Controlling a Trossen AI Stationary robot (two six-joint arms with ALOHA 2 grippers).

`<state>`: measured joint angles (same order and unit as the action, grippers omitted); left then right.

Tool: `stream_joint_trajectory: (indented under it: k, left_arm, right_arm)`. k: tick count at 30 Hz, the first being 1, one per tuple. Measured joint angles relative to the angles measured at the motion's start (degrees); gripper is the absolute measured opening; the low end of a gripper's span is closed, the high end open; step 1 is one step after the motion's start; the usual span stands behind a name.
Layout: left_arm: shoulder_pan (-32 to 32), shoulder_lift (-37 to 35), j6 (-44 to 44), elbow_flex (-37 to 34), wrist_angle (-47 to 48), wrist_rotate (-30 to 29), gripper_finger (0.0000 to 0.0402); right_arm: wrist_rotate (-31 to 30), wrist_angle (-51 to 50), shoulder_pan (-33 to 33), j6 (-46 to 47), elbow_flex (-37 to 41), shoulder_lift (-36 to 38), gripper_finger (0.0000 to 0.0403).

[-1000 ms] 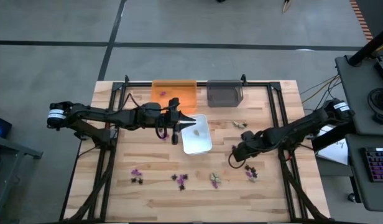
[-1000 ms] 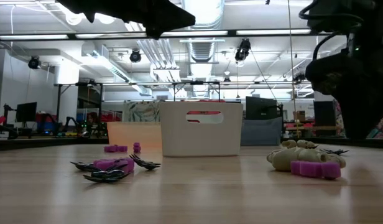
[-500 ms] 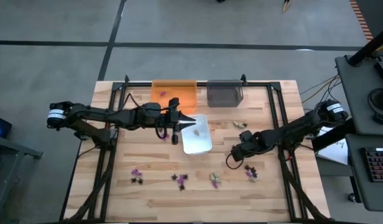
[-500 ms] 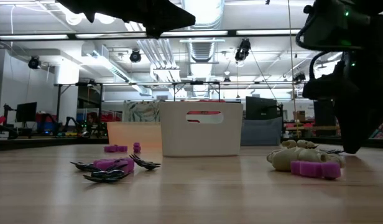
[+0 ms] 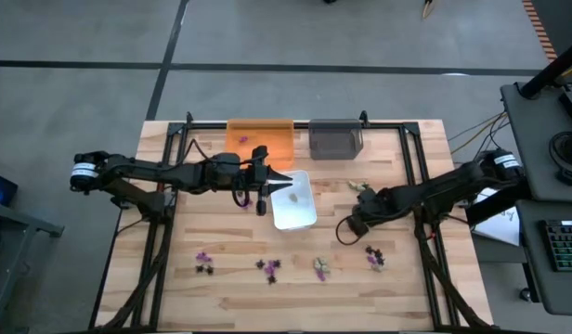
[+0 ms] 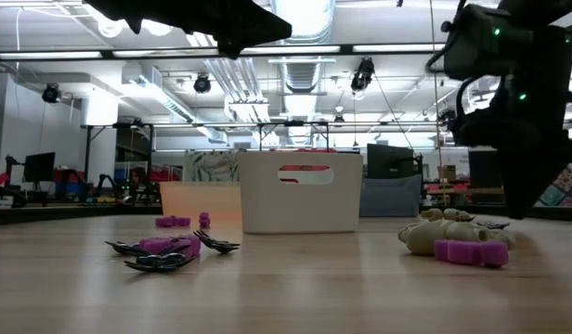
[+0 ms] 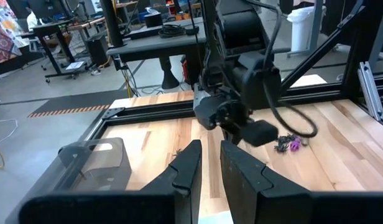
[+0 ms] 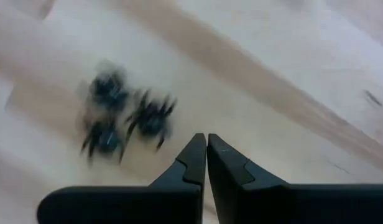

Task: Sort Halloween decoration
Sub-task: Put the black spider toy into the black bin

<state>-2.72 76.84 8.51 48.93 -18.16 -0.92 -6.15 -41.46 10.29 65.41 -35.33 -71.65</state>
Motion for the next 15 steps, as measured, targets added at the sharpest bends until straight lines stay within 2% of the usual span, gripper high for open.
stream_joint_trajectory:
  k: [8,10,15]
  left_arm:
    - [0.0,0.0,-0.6,0.0,0.2,0.0,0.0041]
    - [0.0,0.0,-0.7,0.0,0.2,0.0,0.0041]
    - [0.0,0.0,-1.1,0.0,0.4,0.0,0.0041]
  right_arm:
    - [6.0,4.4,0.8,-31.0,0.0,3.4,0.0012]
    - [6.0,4.4,0.6,-35.8,0.0,3.2,0.0019]
    - [4.4,4.5,0.7,-40.7,0.0,3.1,0.0059]
